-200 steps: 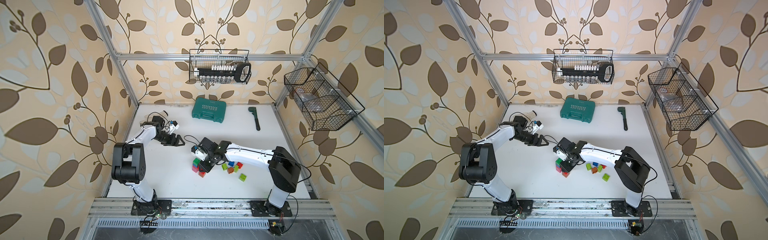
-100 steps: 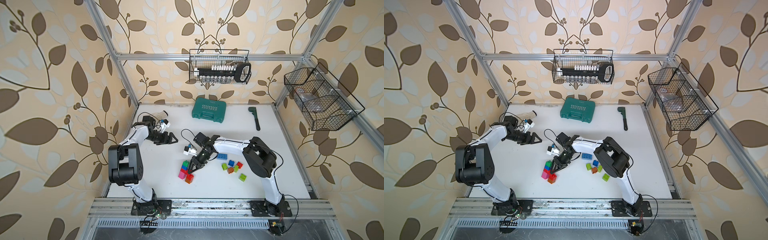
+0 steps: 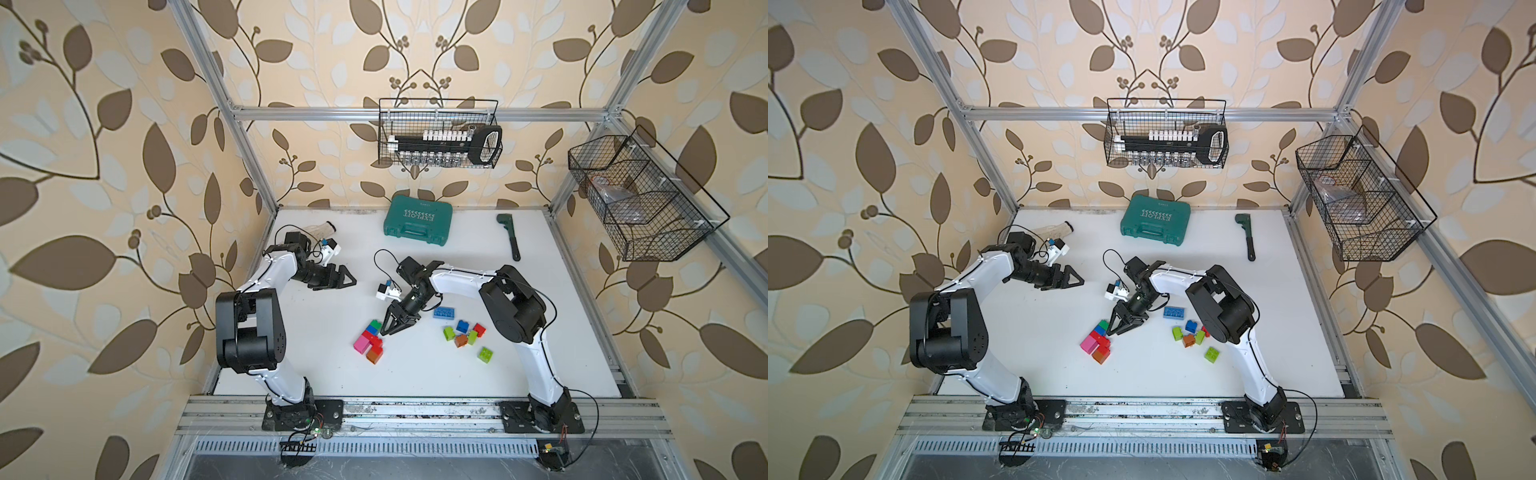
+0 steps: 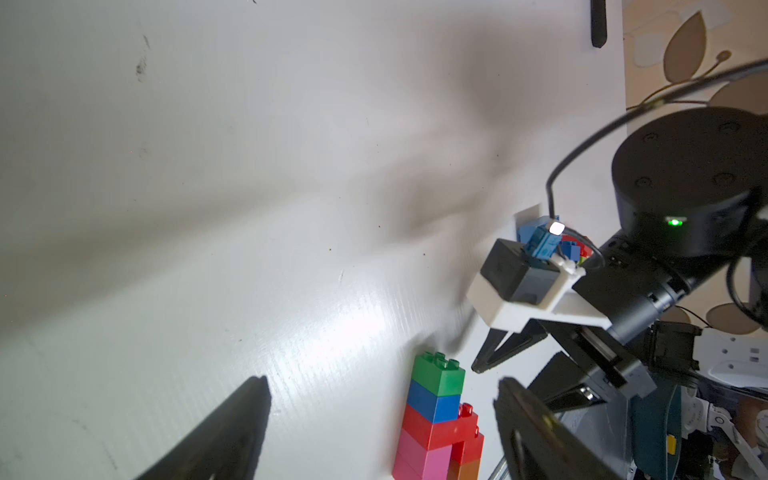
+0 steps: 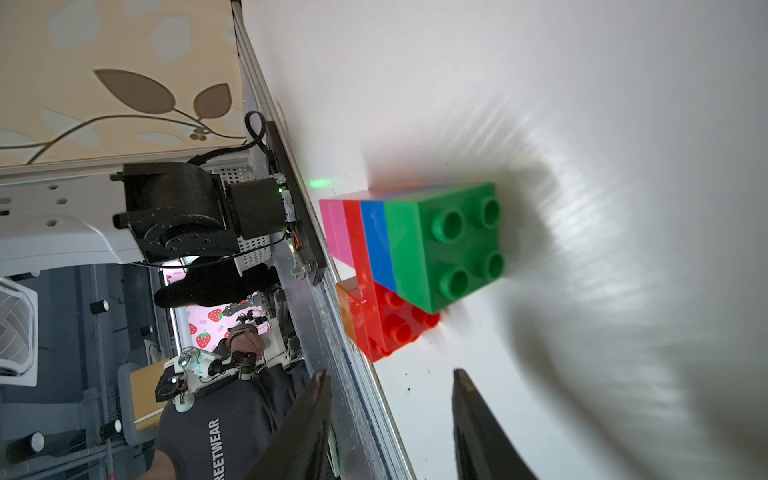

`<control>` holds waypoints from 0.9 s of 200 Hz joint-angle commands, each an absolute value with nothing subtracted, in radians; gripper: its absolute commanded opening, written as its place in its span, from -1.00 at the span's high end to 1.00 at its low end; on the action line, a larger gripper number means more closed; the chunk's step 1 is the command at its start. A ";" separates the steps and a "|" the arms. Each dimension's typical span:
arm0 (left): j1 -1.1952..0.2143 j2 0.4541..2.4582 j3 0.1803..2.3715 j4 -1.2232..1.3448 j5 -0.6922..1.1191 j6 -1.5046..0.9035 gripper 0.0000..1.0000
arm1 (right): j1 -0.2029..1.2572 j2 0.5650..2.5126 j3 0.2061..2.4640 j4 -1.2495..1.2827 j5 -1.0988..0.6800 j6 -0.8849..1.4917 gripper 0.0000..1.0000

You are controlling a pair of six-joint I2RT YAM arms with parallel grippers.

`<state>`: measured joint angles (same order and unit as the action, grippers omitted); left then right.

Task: Assemble the letter h with lego
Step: Place the lego brick at the center of the board, then adjust the lego brick at the center of the board.

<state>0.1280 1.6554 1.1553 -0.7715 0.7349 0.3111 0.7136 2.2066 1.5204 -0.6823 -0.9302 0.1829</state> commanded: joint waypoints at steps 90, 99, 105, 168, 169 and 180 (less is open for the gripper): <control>-0.008 1.602 1.178 -0.784 0.787 0.421 -0.78 | 0.664 1.546 1.128 -0.649 -0.001 0.010 -0.06; -0.023 1.600 1.178 -0.781 0.809 0.425 -0.78 | 0.664 1.547 1.115 -0.632 0.029 -0.047 -0.07; -0.027 1.602 1.179 -0.779 0.826 0.421 -0.78 | 0.665 1.562 1.119 -0.644 0.024 -0.116 -0.08; -0.028 1.604 1.161 -0.826 0.827 0.438 -0.78 | 0.674 1.798 1.243 -0.786 0.076 -0.294 -0.24; -0.028 1.603 1.159 -0.825 0.827 0.439 -0.78 | 0.674 1.800 1.244 -0.785 0.079 -0.294 -0.24; -0.028 1.592 1.135 -0.812 0.830 0.438 -0.78 | 0.672 1.821 1.251 -0.792 0.090 -0.309 -0.25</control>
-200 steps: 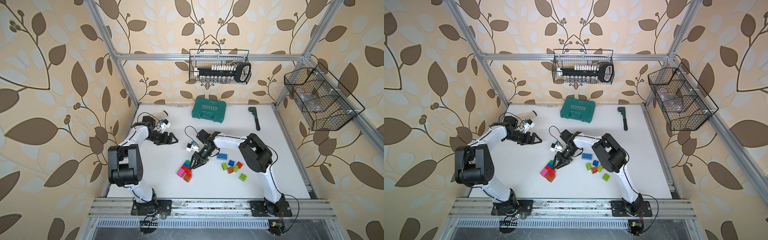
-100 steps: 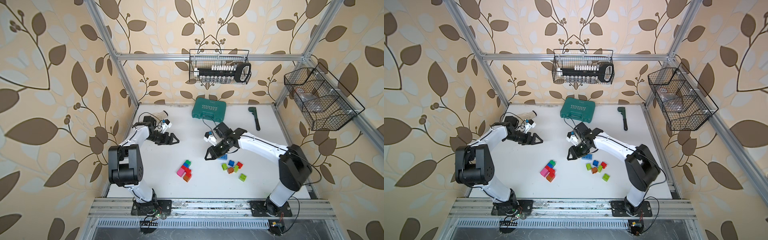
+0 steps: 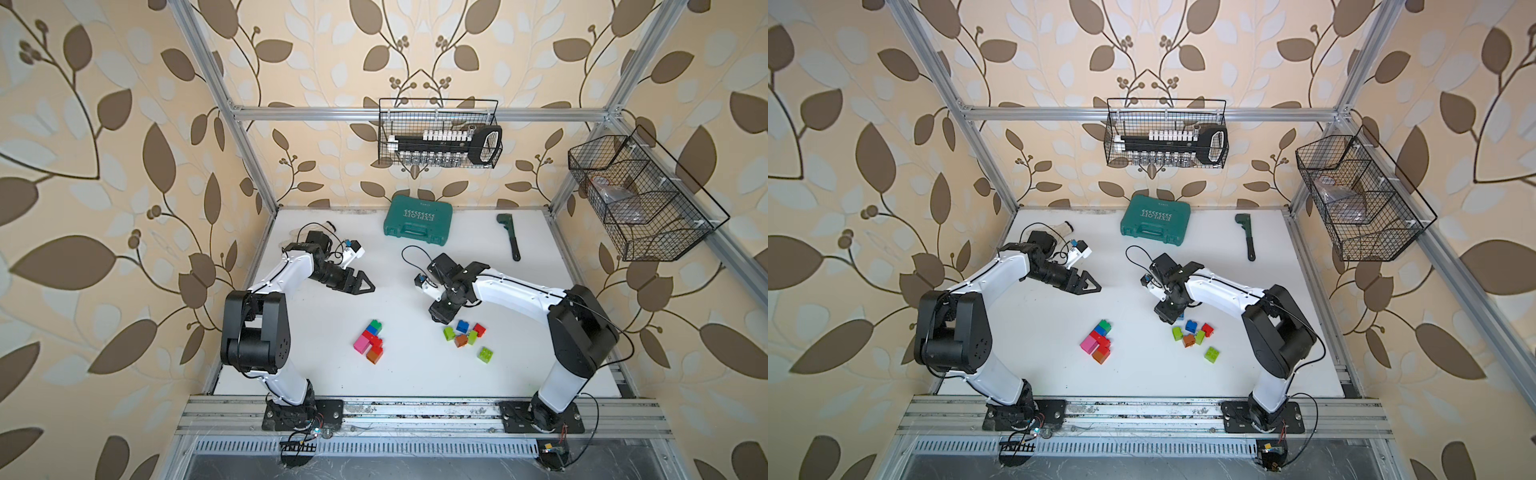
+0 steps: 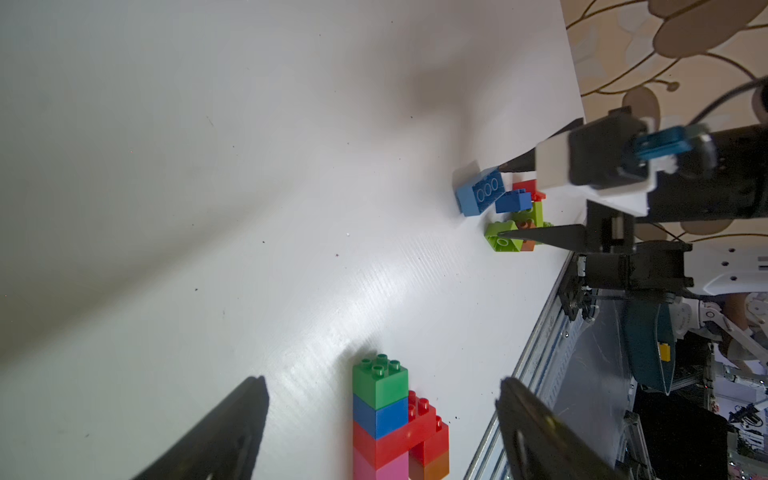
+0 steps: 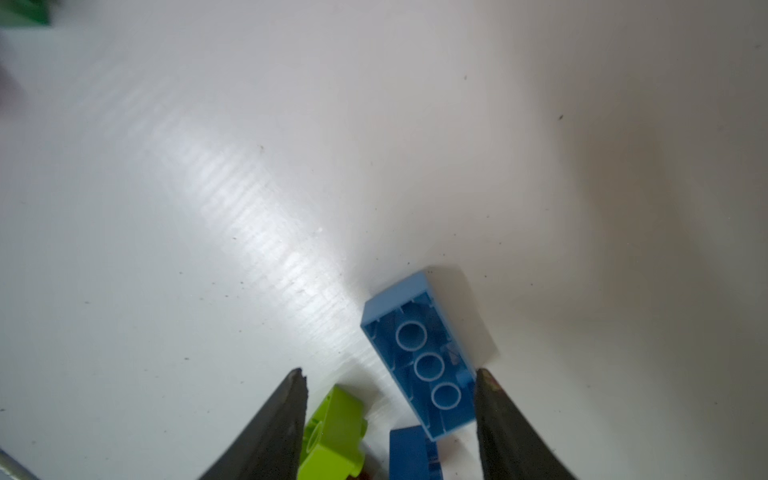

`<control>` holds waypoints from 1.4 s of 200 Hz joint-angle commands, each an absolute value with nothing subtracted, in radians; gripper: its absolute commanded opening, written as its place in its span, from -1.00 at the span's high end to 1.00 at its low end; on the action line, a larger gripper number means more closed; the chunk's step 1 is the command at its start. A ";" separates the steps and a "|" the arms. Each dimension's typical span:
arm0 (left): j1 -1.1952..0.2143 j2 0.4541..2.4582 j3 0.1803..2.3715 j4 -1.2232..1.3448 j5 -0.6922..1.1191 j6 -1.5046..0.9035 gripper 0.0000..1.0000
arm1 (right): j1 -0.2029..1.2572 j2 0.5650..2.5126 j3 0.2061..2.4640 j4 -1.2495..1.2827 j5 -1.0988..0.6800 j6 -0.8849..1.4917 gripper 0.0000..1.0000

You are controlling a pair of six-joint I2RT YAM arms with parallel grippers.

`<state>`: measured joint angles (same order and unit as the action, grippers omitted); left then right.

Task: Assemble the letter h with lego
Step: Adjust the lego brick at the center of the board.

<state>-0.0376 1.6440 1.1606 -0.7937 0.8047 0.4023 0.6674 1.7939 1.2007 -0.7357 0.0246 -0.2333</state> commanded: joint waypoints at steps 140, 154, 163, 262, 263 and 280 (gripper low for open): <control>-0.048 1.560 1.178 -0.843 0.930 0.416 -0.79 | 0.644 1.649 1.168 -0.477 -0.150 -0.062 0.47; -0.086 1.565 1.209 -0.853 0.956 0.403 -0.79 | 0.639 1.559 1.098 -0.336 -0.234 0.025 0.49; -0.115 1.565 1.234 -0.859 0.973 0.399 -0.80 | 0.633 1.506 1.051 -0.233 -0.287 0.105 0.49; -0.279 1.552 1.229 -0.570 1.233 0.211 -0.87 | 0.585 1.463 0.856 0.529 -0.662 0.971 0.55; -0.279 1.554 1.229 -0.567 1.233 0.208 -0.87 | 0.586 1.463 0.856 0.532 -0.662 0.972 0.55; -0.279 1.565 1.222 -0.550 1.233 0.169 -0.85 | 0.586 1.458 0.854 0.549 -0.658 0.984 0.54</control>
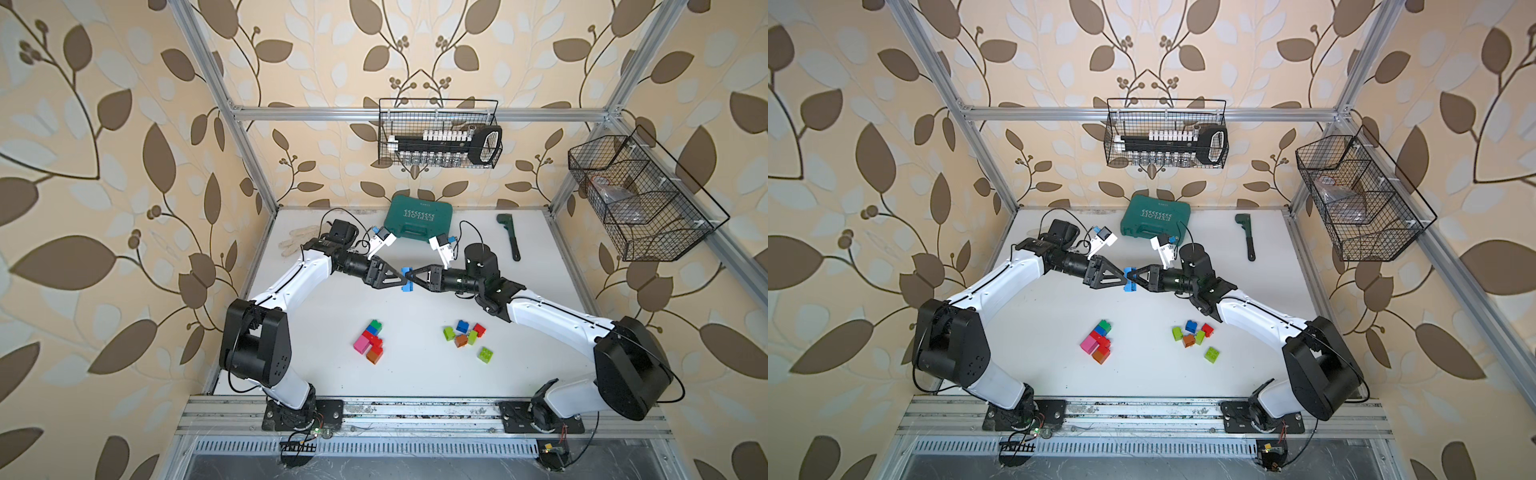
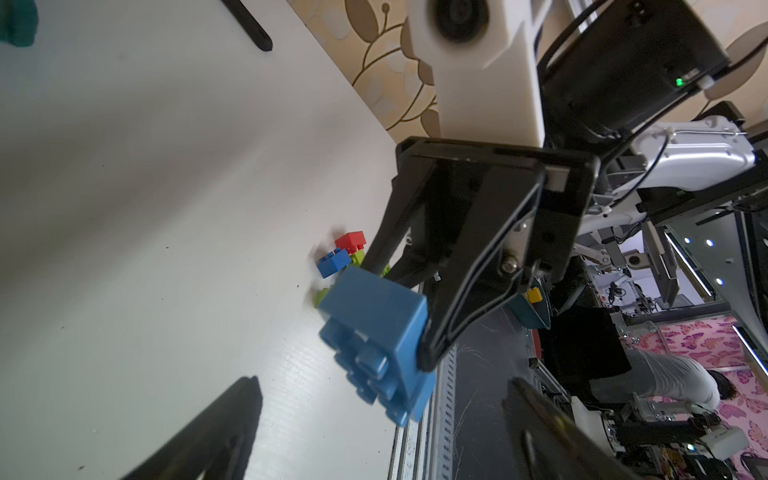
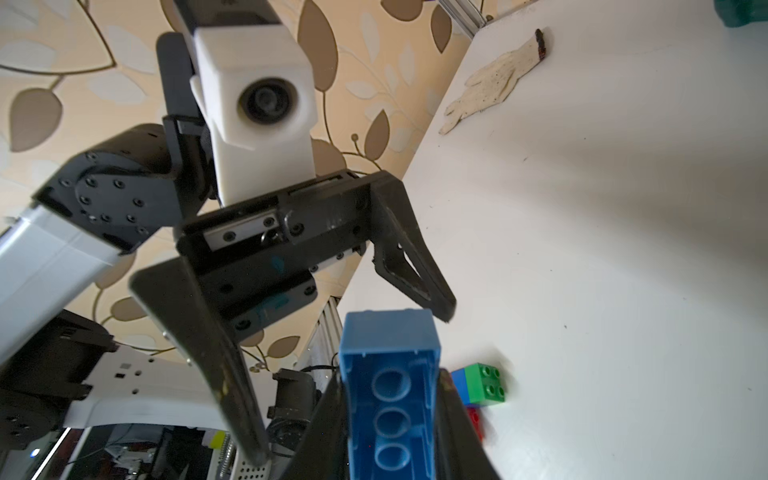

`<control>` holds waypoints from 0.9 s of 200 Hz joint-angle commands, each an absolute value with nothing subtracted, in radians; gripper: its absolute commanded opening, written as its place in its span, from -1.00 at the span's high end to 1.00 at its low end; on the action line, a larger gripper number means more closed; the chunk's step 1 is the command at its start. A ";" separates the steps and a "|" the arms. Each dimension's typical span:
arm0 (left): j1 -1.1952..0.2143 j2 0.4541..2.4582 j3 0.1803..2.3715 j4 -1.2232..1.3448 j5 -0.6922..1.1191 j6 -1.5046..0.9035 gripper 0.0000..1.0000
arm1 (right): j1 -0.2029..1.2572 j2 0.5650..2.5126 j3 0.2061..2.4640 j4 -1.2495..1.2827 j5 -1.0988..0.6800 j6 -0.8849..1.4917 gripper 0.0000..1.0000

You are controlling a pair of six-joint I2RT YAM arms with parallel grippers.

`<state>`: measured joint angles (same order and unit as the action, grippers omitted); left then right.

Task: Assemble the letter h with lego
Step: Adjust the lego brick at the center of the board.

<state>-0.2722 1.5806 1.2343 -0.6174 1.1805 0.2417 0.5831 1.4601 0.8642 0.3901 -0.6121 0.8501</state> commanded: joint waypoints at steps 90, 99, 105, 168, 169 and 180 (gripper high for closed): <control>-0.278 1.571 1.240 -0.625 1.373 0.169 -0.15 | 0.586 1.454 0.839 0.611 -0.661 0.966 0.53; -0.278 1.572 1.242 -0.640 1.377 0.180 -0.04 | 0.586 1.450 0.838 0.613 -0.659 0.957 0.53; -0.278 1.573 1.240 -0.643 1.382 0.183 0.02 | 0.586 1.449 0.837 0.614 -0.662 0.954 0.53; -0.279 1.629 1.276 -0.730 1.297 0.274 0.36 | 0.582 1.393 0.815 0.503 -0.637 0.845 0.10; -0.279 1.631 1.276 -0.731 1.293 0.275 0.37 | 0.582 1.392 0.816 0.495 -0.635 0.840 0.10; -0.279 1.644 1.282 -0.740 1.238 0.294 0.38 | 0.575 1.369 0.809 0.430 -0.602 0.809 -0.01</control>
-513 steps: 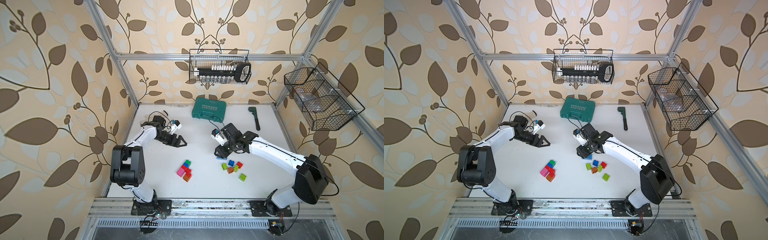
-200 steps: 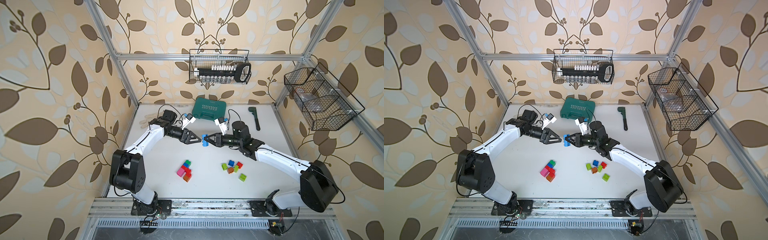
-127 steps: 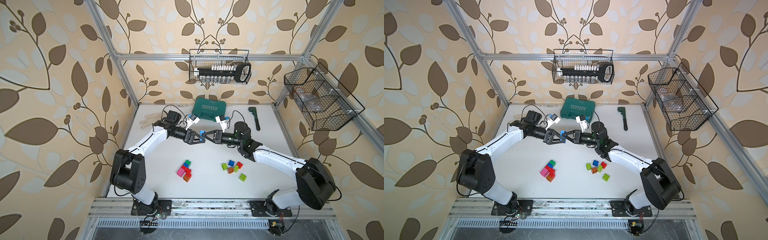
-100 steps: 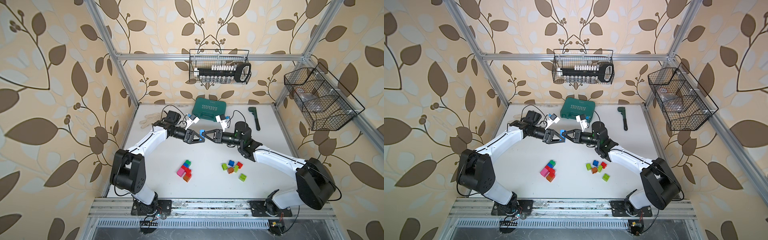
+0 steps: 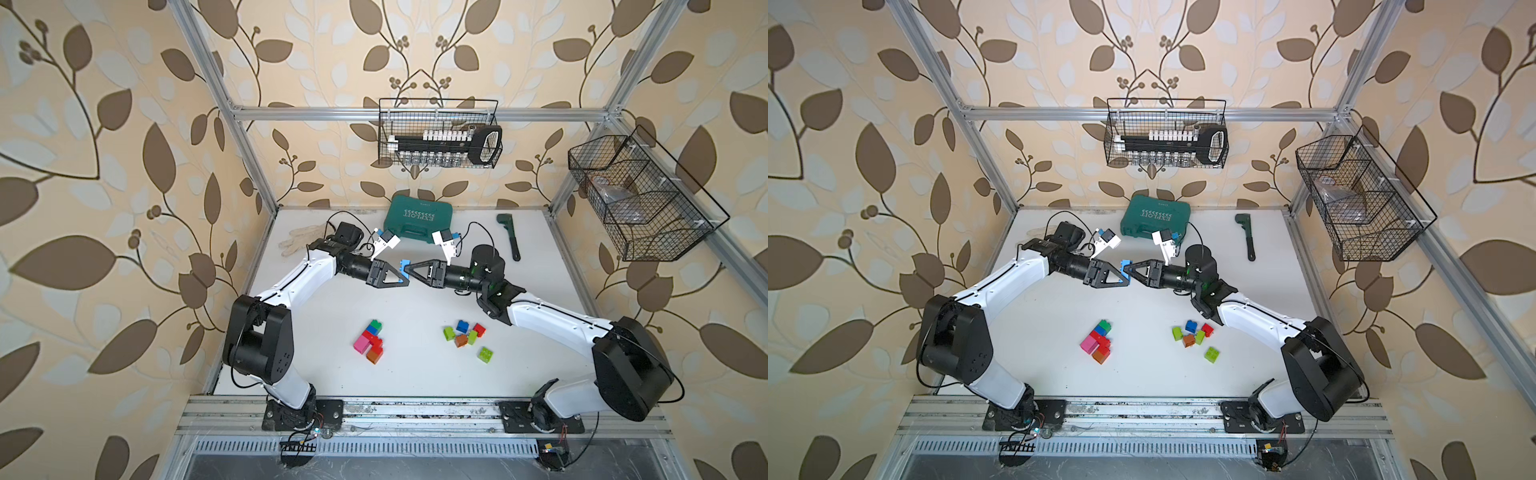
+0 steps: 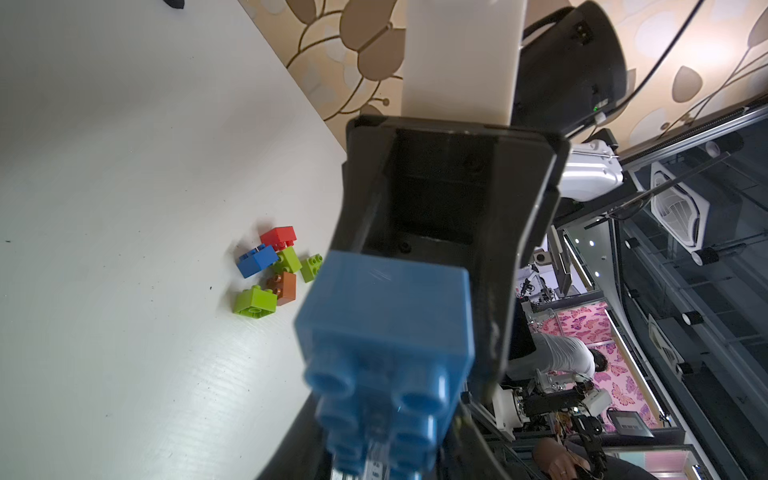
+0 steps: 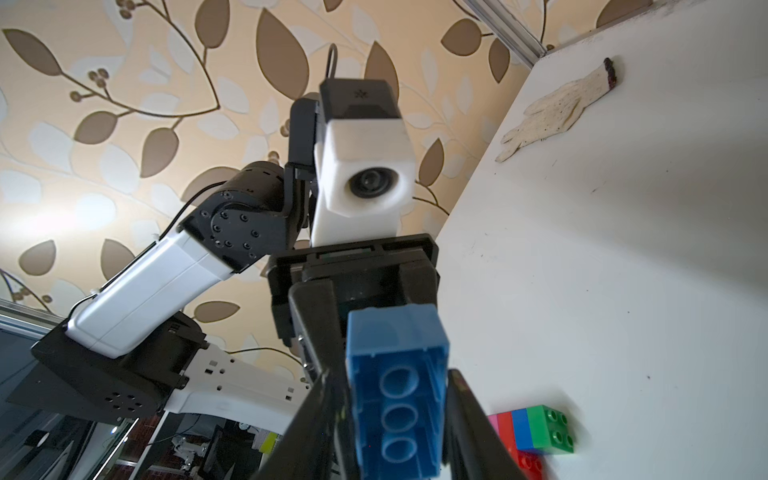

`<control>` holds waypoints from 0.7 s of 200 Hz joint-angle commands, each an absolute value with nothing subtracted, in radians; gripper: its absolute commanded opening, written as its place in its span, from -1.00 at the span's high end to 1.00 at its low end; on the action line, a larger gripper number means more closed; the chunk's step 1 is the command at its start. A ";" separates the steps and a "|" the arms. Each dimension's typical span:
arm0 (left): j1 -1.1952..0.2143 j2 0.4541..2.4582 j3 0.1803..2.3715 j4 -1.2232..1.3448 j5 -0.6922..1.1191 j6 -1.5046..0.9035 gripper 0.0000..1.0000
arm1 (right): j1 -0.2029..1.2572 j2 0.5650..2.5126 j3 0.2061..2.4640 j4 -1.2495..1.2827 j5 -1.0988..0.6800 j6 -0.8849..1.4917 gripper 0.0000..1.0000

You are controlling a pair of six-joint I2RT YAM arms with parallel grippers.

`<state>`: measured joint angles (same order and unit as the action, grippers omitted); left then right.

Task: Assemble the letter h with lego
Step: Adjust the lego brick at the center of the board.

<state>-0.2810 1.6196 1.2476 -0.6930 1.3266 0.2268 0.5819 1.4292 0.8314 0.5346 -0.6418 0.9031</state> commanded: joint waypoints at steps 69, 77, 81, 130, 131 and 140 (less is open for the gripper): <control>-0.530 1.716 1.204 -0.678 0.412 0.563 0.23 | 0.452 1.267 0.951 -0.590 -0.050 0.585 -0.15; -0.551 1.729 1.197 -0.657 0.372 0.572 0.23 | 0.433 1.281 0.969 -0.669 -0.025 0.581 -0.13; -0.559 1.740 1.199 -0.657 0.357 0.577 0.24 | 0.428 1.283 0.971 -0.692 -0.015 0.579 -0.12; -0.688 1.830 1.198 -0.634 0.155 0.674 0.25 | 0.410 1.320 0.958 -0.819 -0.071 0.560 -0.04; -0.690 1.832 1.198 -0.634 0.154 0.674 0.25 | 0.410 1.320 0.958 -0.821 -0.072 0.558 -0.04; -0.706 1.850 1.203 -0.634 0.133 0.686 0.22 | 0.412 1.329 0.954 -0.825 -0.098 0.550 -0.01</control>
<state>-0.6678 1.8198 1.2041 -0.6529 0.2737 0.6052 0.4103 1.2984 0.9409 -0.6937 -0.0750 0.5930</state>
